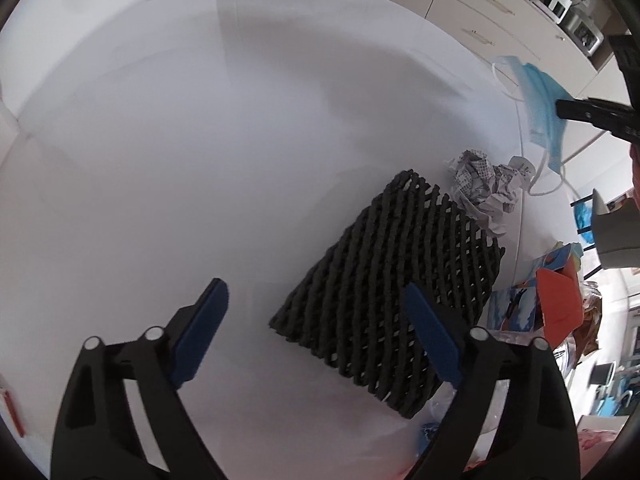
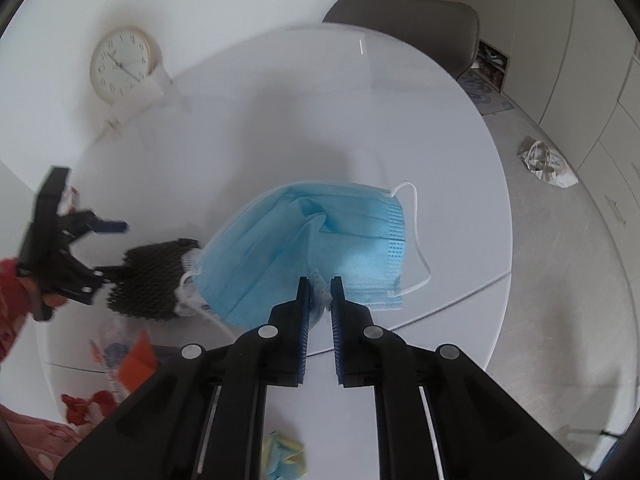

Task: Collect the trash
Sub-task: 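Grasp the black mesh pad with the left tool while the right lifts the mask, then carry the mask to the pink bin and open the right tool while left holds pad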

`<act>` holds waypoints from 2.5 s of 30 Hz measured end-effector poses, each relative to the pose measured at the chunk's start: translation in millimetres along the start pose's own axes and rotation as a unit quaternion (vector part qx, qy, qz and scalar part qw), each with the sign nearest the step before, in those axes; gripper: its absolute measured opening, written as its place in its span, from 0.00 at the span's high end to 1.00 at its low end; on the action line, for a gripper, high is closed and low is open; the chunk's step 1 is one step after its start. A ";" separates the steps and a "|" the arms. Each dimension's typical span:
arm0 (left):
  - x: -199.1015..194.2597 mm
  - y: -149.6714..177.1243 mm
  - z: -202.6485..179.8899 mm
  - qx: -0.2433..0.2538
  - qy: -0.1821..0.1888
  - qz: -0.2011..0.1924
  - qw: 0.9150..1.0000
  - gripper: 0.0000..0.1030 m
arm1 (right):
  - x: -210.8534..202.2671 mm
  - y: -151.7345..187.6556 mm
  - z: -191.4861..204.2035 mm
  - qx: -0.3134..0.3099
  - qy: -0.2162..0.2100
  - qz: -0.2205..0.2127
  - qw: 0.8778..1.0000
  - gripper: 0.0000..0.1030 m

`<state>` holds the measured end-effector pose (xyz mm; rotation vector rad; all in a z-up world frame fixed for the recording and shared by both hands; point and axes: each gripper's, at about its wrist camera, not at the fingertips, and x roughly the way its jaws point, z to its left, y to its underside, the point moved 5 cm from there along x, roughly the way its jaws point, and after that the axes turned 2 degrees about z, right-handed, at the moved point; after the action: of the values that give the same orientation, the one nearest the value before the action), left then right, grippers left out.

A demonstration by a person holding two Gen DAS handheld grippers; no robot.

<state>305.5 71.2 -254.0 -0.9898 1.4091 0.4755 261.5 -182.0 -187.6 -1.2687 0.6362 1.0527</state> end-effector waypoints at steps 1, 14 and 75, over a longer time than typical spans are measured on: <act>0.9 0.6 1.3 -0.004 0.003 -0.001 1.000 0.22 | -1.7 1.0 0.1 0.005 -0.003 -0.003 1.000 0.88; -4.0 3.4 11.9 -0.072 0.008 -0.019 0.997 0.70 | -32.3 46.2 -2.7 0.092 -0.020 -0.033 0.995 0.86; -204.4 87.7 -41.0 -0.182 -0.070 -0.186 0.963 0.88 | -77.7 71.5 -0.9 0.222 -0.033 -0.084 0.971 0.97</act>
<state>179.4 141.3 -79.7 -1.4551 0.9936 0.5202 165.1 -207.1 -152.7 -0.8751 0.6566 0.7561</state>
